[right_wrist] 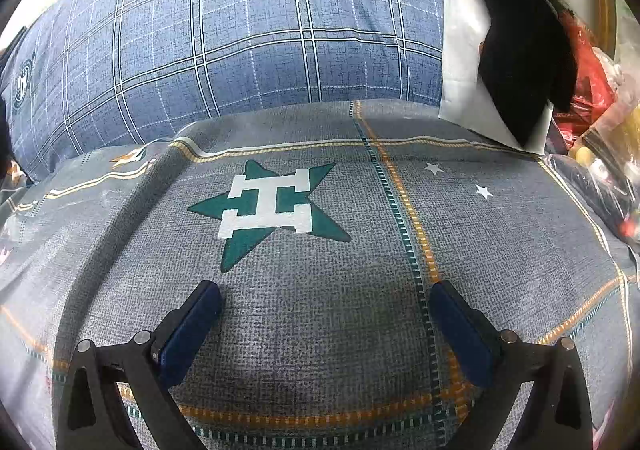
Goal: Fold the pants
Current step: 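Move the left tool toward the black pants' leg end, then close the left gripper on the black pants' leg end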
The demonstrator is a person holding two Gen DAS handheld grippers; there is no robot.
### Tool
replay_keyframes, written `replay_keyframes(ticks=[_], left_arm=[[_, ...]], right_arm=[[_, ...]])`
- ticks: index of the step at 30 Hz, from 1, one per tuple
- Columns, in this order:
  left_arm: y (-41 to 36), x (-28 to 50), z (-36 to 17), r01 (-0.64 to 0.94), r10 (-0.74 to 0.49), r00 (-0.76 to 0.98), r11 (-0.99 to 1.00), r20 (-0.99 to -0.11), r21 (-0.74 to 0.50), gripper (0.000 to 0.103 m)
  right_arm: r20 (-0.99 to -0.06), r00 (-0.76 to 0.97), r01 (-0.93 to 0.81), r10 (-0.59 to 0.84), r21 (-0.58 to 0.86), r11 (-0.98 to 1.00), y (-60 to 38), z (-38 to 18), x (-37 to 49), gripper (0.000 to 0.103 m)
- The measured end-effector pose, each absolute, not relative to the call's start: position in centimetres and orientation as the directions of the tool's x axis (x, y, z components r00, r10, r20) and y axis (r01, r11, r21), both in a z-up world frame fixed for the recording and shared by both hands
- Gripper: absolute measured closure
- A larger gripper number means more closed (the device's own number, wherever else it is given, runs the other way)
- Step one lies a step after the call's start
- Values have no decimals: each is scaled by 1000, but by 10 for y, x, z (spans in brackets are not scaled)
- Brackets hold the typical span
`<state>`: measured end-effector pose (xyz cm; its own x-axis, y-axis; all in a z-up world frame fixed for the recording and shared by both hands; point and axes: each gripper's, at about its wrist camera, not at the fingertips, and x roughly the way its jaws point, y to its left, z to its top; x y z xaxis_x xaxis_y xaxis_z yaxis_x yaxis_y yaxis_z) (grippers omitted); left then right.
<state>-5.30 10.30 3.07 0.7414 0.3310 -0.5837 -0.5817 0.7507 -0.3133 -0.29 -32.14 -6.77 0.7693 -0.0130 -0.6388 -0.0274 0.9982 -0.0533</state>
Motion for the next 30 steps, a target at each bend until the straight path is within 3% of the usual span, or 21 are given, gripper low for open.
replay_keyframes(ticks=[10,20,30], left_arm=[[151,-98,40,-728,530,683,545,-502,-416,19],[163,-106,40,-738,531,675,501,-512,-453,19],[165,-88,27,-722,439,685,511,-581,-466,19]], right_arm=[[-639,769,-28,-14,-55,998,-320,-67,-2,0],[-639,769,-28,-15,-56,998,-322,-69,-1,0],[-638,770,-27,-16,-57,998,-319,-68,-1,0]])
